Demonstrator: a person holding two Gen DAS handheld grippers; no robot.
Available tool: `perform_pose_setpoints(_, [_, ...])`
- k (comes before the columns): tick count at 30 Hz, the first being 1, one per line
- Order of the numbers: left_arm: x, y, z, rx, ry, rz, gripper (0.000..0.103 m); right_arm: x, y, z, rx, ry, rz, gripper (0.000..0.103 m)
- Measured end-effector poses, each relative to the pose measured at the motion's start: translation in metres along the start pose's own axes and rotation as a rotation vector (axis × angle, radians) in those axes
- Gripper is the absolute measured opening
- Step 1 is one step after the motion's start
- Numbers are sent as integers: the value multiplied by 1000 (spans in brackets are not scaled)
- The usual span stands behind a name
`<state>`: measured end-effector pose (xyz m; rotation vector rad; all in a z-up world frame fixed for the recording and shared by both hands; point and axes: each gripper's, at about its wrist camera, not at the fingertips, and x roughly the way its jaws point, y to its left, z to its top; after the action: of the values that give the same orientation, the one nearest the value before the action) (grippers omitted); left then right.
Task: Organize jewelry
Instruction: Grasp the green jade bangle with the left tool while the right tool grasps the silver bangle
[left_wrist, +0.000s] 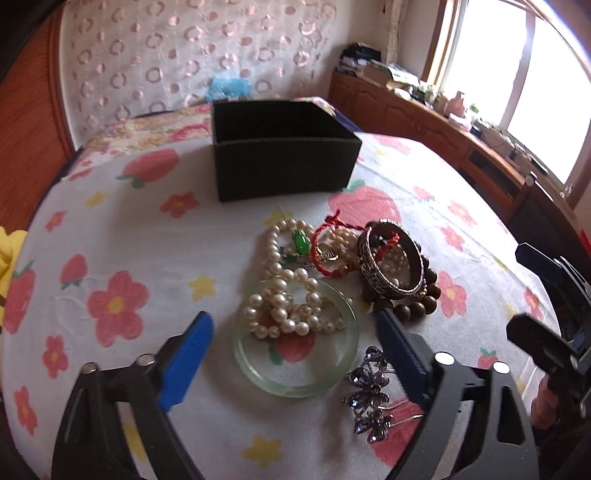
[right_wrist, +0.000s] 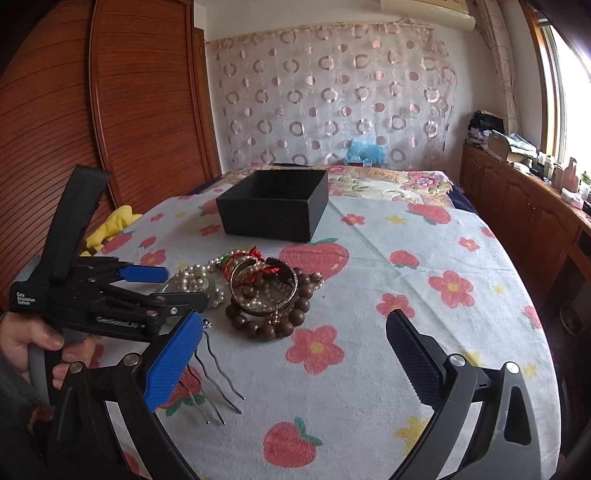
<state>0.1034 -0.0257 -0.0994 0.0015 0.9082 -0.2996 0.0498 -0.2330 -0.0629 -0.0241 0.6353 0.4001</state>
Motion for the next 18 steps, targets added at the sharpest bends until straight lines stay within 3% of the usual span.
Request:
perform_pose_setpoints(5, [5, -8, 3, 57, 19, 32, 79, 3, 4, 0, -16, 10, -5, 100])
perform_pose_setpoints(8, [3, -9, 3, 72, 10, 38, 69, 5, 4, 1, -22, 12, -14, 100])
perform_pose_setpoints(15, [-11, 3, 3, 37, -34, 8, 69, 16, 5, 7, -41, 30, -12, 100])
perform_pose_setpoints(18, [-23, 11, 4, 19, -79, 2, 69, 23, 6, 14, -56, 48, 1, 95])
